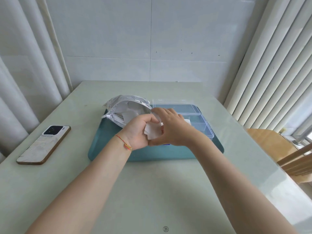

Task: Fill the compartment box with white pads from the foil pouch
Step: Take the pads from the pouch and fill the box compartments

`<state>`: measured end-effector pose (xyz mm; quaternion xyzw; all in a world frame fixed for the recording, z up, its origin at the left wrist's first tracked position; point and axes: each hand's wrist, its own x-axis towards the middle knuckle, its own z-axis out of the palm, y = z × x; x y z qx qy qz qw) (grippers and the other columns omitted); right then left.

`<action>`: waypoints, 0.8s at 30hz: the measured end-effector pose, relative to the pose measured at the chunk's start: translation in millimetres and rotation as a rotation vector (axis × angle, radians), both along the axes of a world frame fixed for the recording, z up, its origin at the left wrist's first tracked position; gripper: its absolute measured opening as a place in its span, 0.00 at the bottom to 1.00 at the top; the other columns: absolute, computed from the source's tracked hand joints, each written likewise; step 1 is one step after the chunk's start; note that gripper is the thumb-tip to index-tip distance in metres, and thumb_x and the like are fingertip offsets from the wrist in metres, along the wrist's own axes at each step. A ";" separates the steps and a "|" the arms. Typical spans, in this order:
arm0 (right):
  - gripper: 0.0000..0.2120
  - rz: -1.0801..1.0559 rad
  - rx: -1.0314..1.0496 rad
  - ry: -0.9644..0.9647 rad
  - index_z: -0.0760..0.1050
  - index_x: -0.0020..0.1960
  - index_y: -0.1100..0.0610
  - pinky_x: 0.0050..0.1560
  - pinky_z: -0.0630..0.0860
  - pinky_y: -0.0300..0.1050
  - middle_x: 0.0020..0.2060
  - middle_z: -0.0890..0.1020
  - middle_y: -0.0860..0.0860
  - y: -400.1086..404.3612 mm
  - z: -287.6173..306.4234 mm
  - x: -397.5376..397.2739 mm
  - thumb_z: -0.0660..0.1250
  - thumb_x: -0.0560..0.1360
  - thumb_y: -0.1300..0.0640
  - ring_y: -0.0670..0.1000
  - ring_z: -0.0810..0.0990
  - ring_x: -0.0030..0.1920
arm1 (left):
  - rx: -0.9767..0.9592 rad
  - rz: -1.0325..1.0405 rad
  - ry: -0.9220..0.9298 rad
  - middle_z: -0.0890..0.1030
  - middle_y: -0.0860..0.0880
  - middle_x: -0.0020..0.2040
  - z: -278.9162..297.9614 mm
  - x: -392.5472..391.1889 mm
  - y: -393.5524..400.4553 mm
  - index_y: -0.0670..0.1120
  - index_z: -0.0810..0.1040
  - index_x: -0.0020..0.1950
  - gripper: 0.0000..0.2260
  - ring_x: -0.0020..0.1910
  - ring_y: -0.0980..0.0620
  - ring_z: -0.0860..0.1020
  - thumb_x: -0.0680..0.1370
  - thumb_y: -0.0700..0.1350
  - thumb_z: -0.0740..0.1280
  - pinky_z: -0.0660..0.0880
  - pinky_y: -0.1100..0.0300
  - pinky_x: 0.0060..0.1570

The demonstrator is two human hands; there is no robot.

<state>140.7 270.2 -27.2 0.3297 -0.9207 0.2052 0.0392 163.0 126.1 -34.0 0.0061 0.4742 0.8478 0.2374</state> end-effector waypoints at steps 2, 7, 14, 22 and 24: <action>0.39 0.044 -0.073 -0.022 0.64 0.70 0.48 0.64 0.66 0.53 0.62 0.72 0.42 0.3 0.4 -1.1 0.78 0.65 0.46 0.49 0.66 0.62 | -0.017 0.017 0.007 0.77 0.46 0.43 0.3 -2.6 -0.3 0.45 0.76 0.52 0.11 0.42 0.49 0.76 0.73 0.37 0.59 0.79 0.53 0.36; 0.42 0.131 -0.142 -0.115 0.58 0.72 0.35 0.64 0.70 0.55 0.60 0.71 0.42 0.3 -0.1 -4.4 0.75 0.65 0.48 0.47 0.67 0.61 | -0.123 0.010 0.044 0.77 0.46 0.46 -2.7 -8.9 -3.9 0.47 0.77 0.53 0.09 0.46 0.48 0.77 0.73 0.40 0.67 0.78 0.55 0.47; 0.38 0.082 -0.277 -0.012 0.61 0.73 0.43 0.60 0.72 0.57 0.51 0.73 0.43 -7.5 5.0 1.7 0.74 0.68 0.52 0.49 0.73 0.53 | -0.096 0.023 0.033 0.77 0.52 0.42 4.9 -10.6 0.6 0.51 0.77 0.49 0.08 0.41 0.55 0.75 0.72 0.41 0.68 0.76 0.62 0.37; 0.46 0.088 -0.165 0.019 0.54 0.77 0.45 0.58 0.69 0.49 0.56 0.74 0.45 -5.7 10.6 2.1 0.77 0.67 0.52 0.39 0.76 0.48 | -0.194 0.090 0.027 0.75 0.50 0.38 11.0 -7.5 -2.6 0.49 0.76 0.48 0.04 0.37 0.53 0.75 0.79 0.41 0.63 0.72 0.61 0.38; 0.47 0.087 -0.162 0.031 0.53 0.77 0.44 0.60 0.69 0.51 0.61 0.74 0.46 -6.3 9.9 1.7 0.76 0.66 0.50 0.47 0.76 0.55 | -0.196 0.106 0.025 0.75 0.51 0.37 11.5 -6.9 -2.2 0.49 0.75 0.48 0.04 0.36 0.54 0.75 0.78 0.41 0.63 0.73 0.62 0.35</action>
